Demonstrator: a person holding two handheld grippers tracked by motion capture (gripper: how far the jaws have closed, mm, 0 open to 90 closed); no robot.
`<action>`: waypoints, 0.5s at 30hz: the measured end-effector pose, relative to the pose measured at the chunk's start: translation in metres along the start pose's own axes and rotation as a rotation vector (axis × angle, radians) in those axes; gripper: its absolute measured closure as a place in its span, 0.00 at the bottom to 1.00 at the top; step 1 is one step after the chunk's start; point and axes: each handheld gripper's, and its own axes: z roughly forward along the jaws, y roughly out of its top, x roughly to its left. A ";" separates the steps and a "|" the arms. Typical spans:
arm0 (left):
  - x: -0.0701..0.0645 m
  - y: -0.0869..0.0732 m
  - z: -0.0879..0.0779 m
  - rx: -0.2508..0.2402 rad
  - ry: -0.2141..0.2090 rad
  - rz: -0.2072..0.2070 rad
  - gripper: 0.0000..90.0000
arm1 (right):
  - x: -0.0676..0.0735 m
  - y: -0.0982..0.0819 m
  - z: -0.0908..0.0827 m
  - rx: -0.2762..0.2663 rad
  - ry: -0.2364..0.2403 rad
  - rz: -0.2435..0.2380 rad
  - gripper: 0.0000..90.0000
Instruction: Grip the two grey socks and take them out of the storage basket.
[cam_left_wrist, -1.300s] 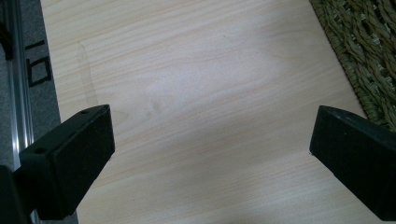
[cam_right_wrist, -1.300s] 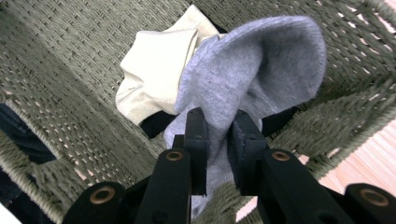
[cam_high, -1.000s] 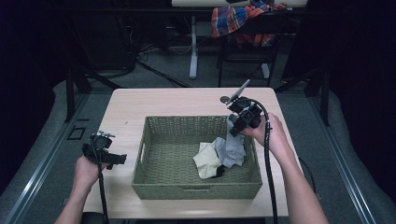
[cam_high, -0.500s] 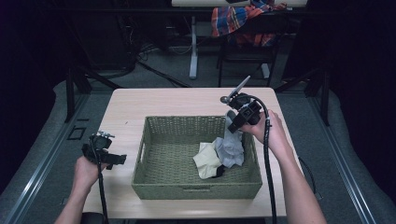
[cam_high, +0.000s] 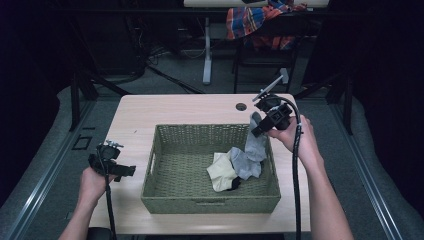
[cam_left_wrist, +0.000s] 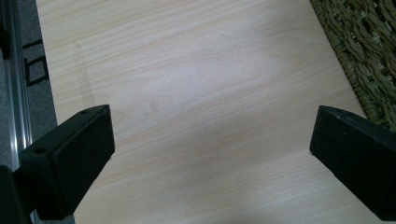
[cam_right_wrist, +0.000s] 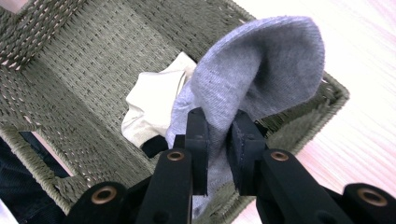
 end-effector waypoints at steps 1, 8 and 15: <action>0.000 0.000 0.000 0.000 0.000 0.000 0.00 | -0.002 -0.002 -0.005 -0.001 -0.004 0.002 0.88; 0.001 -0.001 0.000 -0.002 -0.001 -0.003 0.00 | -0.011 -0.013 -0.023 -0.028 -0.020 0.033 0.88; 0.000 0.000 -0.001 -0.004 -0.002 -0.001 0.00 | -0.027 -0.031 -0.042 -0.045 -0.055 0.085 0.88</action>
